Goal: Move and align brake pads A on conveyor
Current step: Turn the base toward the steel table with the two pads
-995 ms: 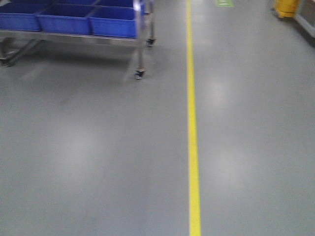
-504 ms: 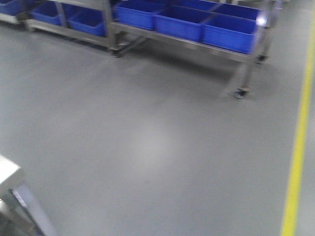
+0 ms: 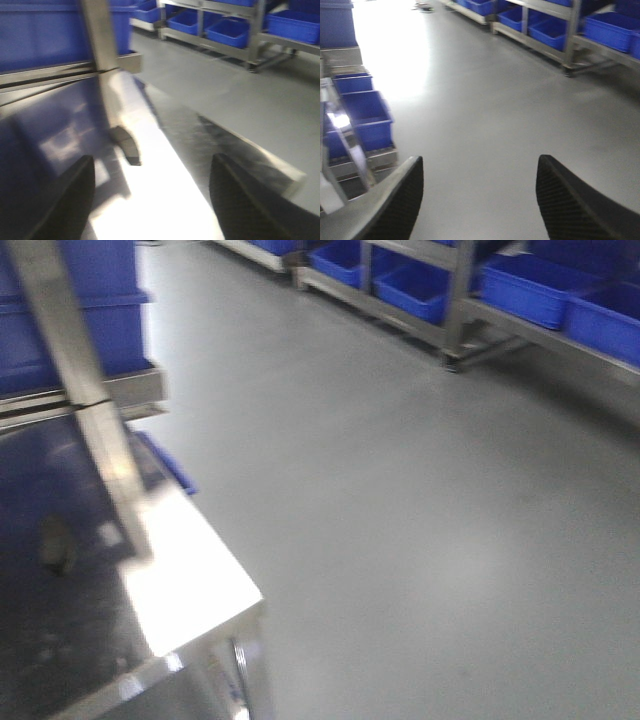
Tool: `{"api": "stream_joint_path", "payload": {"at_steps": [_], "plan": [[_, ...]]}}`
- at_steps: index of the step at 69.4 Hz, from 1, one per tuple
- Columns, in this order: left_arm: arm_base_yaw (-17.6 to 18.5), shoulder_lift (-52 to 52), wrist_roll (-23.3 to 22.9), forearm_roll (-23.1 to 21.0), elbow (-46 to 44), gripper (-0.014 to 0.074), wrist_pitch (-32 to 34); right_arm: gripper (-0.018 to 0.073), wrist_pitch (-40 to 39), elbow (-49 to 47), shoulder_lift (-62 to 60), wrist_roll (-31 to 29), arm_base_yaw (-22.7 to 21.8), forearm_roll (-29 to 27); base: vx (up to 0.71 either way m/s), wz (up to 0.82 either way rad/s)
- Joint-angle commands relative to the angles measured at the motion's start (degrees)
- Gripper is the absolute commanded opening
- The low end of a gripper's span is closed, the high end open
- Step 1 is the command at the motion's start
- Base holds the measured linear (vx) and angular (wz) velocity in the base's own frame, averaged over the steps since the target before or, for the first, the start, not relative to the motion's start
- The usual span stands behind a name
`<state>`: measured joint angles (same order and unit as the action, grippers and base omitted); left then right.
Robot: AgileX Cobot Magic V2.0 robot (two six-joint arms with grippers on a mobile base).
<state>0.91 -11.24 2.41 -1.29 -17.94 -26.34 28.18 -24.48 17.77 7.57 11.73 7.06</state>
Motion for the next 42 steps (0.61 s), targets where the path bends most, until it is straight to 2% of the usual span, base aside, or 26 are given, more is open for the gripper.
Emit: {"api": "stream_joint_path", "payload": {"at_steps": [1, 29, 42], "plan": [[0.25, -0.35, -0.42, -0.37, -1.51, 0.0464, 4.32, 0.0468, -4.02, -1.62, 0.84, -0.22, -0.24, 0.64, 0.2, 0.88], [0.25, -0.35, -0.42, -0.37, -1.51, 0.0464, 4.32, 0.0468, -4.02, -1.62, 0.84, -0.22, -0.24, 0.64, 0.17, 0.88], [0.25, -0.35, -0.42, -0.37, -1.51, 0.0464, 4.32, 0.0468, -4.02, -1.62, 0.84, -0.22, -0.24, 0.64, 0.1, 0.67]]}}
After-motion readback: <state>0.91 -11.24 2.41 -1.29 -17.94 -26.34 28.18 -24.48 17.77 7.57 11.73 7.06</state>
